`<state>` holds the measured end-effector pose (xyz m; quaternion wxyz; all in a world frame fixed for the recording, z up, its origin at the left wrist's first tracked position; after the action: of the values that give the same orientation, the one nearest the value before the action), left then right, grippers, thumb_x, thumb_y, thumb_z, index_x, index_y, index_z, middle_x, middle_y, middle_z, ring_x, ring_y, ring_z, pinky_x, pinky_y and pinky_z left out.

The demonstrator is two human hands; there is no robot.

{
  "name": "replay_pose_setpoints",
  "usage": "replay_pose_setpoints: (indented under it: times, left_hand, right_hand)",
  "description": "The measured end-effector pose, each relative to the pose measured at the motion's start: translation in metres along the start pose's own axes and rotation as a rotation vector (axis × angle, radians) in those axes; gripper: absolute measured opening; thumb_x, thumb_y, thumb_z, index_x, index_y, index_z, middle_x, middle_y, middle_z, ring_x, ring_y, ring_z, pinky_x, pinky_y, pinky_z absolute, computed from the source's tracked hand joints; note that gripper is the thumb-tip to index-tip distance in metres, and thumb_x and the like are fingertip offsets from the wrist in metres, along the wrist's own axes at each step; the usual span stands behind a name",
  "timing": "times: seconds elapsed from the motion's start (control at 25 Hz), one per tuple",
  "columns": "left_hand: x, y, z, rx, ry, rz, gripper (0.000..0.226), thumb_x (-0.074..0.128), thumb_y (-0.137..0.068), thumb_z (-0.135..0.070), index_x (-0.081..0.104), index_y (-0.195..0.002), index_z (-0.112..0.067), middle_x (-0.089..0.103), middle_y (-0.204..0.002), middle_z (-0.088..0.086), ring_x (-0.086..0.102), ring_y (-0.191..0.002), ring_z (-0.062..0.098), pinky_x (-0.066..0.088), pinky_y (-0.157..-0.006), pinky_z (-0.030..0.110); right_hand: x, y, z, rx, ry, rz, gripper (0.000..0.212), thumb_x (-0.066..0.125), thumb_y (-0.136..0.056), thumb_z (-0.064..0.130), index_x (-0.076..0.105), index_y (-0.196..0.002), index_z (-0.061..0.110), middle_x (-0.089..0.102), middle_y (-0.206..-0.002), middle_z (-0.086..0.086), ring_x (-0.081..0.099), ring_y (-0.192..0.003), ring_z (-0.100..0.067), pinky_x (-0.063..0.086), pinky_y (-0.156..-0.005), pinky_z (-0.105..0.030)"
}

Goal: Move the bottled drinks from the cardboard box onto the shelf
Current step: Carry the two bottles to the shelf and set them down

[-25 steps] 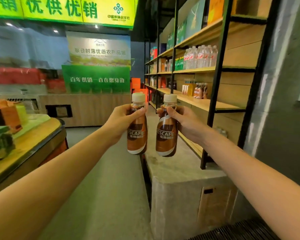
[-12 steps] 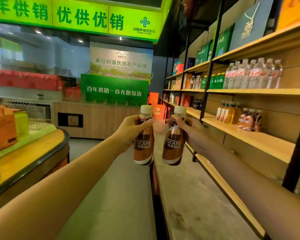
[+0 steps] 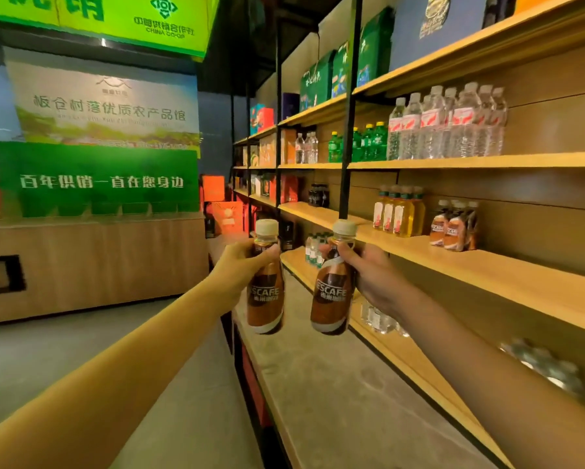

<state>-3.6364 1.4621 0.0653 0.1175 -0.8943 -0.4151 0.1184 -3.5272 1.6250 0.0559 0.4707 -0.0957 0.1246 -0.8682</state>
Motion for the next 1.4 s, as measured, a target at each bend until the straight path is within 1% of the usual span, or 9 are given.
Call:
replay_pose_setpoints:
  times: [0.12, 0.24, 0.32, 0.6, 0.68, 0.8, 1.04, 1.28, 1.4]
  left_hand:
    - [0.027, -0.083, 0.031, 0.006, 0.021, 0.081, 0.010, 0.059, -0.089, -0.017, 0.063, -0.097, -0.012, 0.067, -0.093, 0.006, 0.063, -0.091, 0.020, 0.045, -0.090, 0.040]
    - [0.066, -0.171, 0.059, 0.039, 0.034, 0.167, 0.022, 0.060, -0.088, -0.019, 0.062, -0.108, -0.010, 0.067, -0.104, 0.008, 0.061, -0.103, 0.025, 0.043, -0.096, 0.043]
    - [0.096, -0.229, 0.070, 0.053, 0.060, 0.228, 0.026, 0.060, -0.088, -0.022, 0.062, -0.111, -0.011, 0.066, -0.109, 0.008, 0.059, -0.108, 0.026, 0.042, -0.099, 0.046]
    - [0.214, -0.373, 0.105, 0.053, 0.129, 0.482, 0.020, 0.060, -0.089, -0.023, 0.063, -0.106, -0.013, 0.066, -0.098, 0.000, 0.060, -0.093, 0.016, 0.043, -0.070, 0.026]
    - [0.252, -0.401, 0.110, 0.072, 0.138, 0.563, 0.027, 0.060, -0.089, -0.024, 0.061, -0.112, -0.010, 0.065, -0.106, 0.004, 0.060, -0.100, 0.020, 0.045, -0.076, 0.028]
    - [0.311, -0.441, 0.113, 0.113, 0.173, 0.673, 0.034, 0.061, -0.088, -0.023, 0.059, -0.119, -0.009, 0.063, -0.117, 0.008, 0.058, -0.109, 0.024, 0.045, -0.090, 0.034]
    - [0.404, -0.511, 0.118, 0.108, 0.247, 0.887, 0.040, 0.063, -0.087, -0.025, 0.055, -0.124, -0.014, 0.062, -0.119, 0.006, 0.058, -0.111, 0.025, 0.047, -0.096, 0.043]
    - [0.456, -0.538, 0.128, 0.096, 0.328, 1.019, 0.034, 0.061, -0.088, -0.021, 0.056, -0.120, -0.016, 0.062, -0.099, -0.005, 0.057, -0.095, 0.014, 0.045, -0.087, 0.034]
    - [0.474, -0.544, 0.136, 0.085, 0.347, 1.046, 0.032, 0.061, -0.088, -0.021, 0.058, -0.118, -0.016, 0.063, -0.102, -0.002, 0.059, -0.097, 0.016, 0.046, -0.083, 0.032]
  right_hand:
    - [-0.033, -0.061, -0.024, -0.010, 0.089, -0.084, 0.014, 0.052, -0.093, 0.021, 0.063, -0.099, 0.014, 0.069, -0.106, -0.004, 0.062, -0.107, -0.024, 0.048, -0.096, -0.040]
    - [-0.076, -0.125, -0.040, -0.026, 0.122, -0.160, 0.013, 0.049, -0.094, 0.018, 0.062, -0.096, 0.014, 0.069, -0.099, -0.002, 0.064, -0.095, -0.016, 0.052, -0.086, -0.032]
    - [-0.106, -0.171, -0.046, -0.050, 0.148, -0.210, 0.012, 0.051, -0.093, 0.018, 0.062, -0.094, 0.014, 0.069, -0.101, -0.007, 0.064, -0.097, -0.021, 0.052, -0.088, -0.035]
    - [-0.218, -0.265, -0.069, -0.013, 0.248, -0.441, 0.014, 0.052, -0.092, 0.017, 0.062, -0.098, 0.009, 0.068, -0.106, -0.013, 0.061, -0.106, -0.028, 0.048, -0.098, -0.041]
    - [-0.251, -0.272, -0.072, 0.009, 0.277, -0.505, 0.023, 0.053, -0.092, 0.019, 0.057, -0.107, 0.003, 0.067, -0.112, -0.015, 0.061, -0.109, -0.028, 0.046, -0.099, -0.041]
    - [-0.297, -0.282, -0.074, 0.015, 0.333, -0.644, 0.014, 0.051, -0.093, 0.020, 0.060, -0.101, 0.012, 0.070, -0.104, -0.005, 0.063, -0.101, -0.018, 0.048, -0.091, -0.032]
    - [-0.356, -0.316, -0.076, 0.004, 0.368, -0.875, 0.022, 0.049, -0.095, 0.022, 0.058, -0.112, 0.011, 0.068, -0.099, -0.004, 0.067, -0.090, -0.014, 0.052, -0.074, -0.025]
    - [-0.389, -0.343, -0.086, 0.086, 0.519, -0.958, 0.024, 0.051, -0.094, 0.024, 0.057, -0.113, 0.011, 0.069, -0.097, -0.003, 0.069, -0.088, -0.011, 0.053, -0.070, -0.020]
    - [-0.405, -0.347, -0.091, 0.113, 0.584, -0.963, 0.023, 0.052, -0.094, 0.028, 0.057, -0.112, 0.014, 0.069, -0.099, -0.002, 0.069, -0.091, -0.011, 0.053, -0.074, -0.020]
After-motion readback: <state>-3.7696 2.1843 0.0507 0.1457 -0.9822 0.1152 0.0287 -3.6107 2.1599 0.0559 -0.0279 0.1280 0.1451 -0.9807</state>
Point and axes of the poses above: each hand's wrist, its own y-axis away from the middle knuckle, its own x-axis out of the palm, z = x × y, the point moved 6 cm from there along -y, towards the middle knuckle
